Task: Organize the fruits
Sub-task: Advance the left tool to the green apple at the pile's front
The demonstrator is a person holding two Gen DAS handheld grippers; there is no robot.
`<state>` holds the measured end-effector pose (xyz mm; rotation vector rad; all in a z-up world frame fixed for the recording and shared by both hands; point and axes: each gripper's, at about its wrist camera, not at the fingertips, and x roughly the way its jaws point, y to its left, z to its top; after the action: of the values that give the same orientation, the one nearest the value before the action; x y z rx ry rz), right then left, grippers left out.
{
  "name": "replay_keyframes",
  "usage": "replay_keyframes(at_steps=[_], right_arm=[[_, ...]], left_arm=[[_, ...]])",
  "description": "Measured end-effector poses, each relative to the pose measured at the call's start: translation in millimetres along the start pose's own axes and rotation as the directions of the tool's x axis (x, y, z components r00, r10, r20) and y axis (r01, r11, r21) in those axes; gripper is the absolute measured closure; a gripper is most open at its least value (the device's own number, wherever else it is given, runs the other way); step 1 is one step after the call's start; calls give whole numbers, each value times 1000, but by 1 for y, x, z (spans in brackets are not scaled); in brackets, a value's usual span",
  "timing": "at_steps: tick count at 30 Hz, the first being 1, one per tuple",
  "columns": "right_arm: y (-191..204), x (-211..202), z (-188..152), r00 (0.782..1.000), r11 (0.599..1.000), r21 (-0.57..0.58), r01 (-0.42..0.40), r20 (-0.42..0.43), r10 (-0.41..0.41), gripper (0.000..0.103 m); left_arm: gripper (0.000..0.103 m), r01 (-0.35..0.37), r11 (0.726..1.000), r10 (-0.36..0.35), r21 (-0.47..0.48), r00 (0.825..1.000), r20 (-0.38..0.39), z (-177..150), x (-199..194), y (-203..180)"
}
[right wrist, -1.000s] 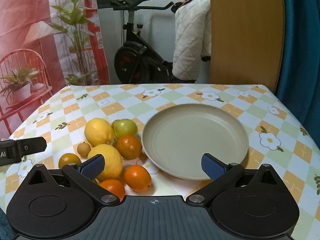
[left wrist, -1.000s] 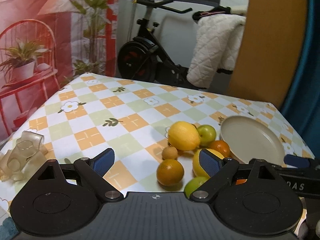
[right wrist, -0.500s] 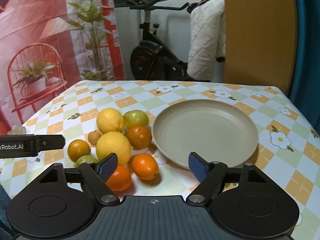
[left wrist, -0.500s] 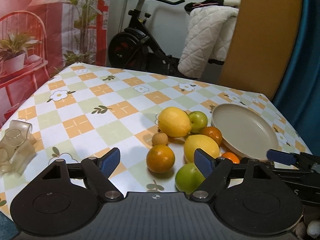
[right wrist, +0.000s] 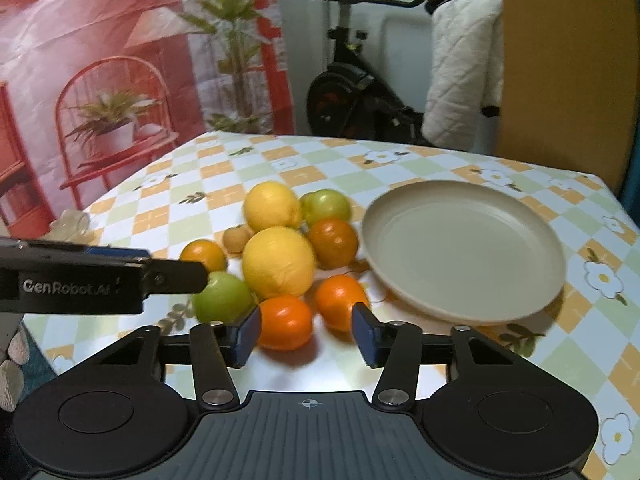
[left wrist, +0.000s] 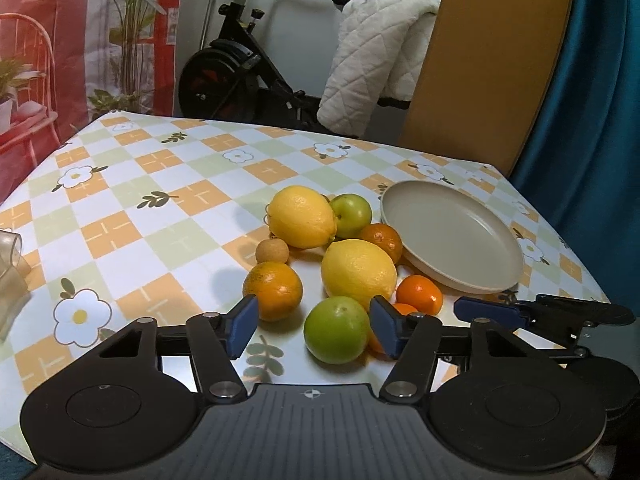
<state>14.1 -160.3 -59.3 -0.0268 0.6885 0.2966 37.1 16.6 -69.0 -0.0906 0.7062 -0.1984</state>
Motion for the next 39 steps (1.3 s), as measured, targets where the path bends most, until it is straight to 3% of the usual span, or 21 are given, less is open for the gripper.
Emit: replay_keyframes(at_steps=[13, 29, 39], right_arm=[[1, 2, -3, 1000, 1000, -3, -11, -12, 11, 64], [-3, 6, -2, 999, 1000, 25, -15, -31, 16, 62], [-2, 6, -1, 999, 999, 31, -28, -39, 29, 61]], left_arm=[[40, -4, 1000, 4, -2, 1000, -17, -1, 0, 0], [40, -23, 1000, 23, 7, 999, -41, -2, 4, -1], [40, 7, 1000, -7, 1, 999, -50, -3, 6, -1]])
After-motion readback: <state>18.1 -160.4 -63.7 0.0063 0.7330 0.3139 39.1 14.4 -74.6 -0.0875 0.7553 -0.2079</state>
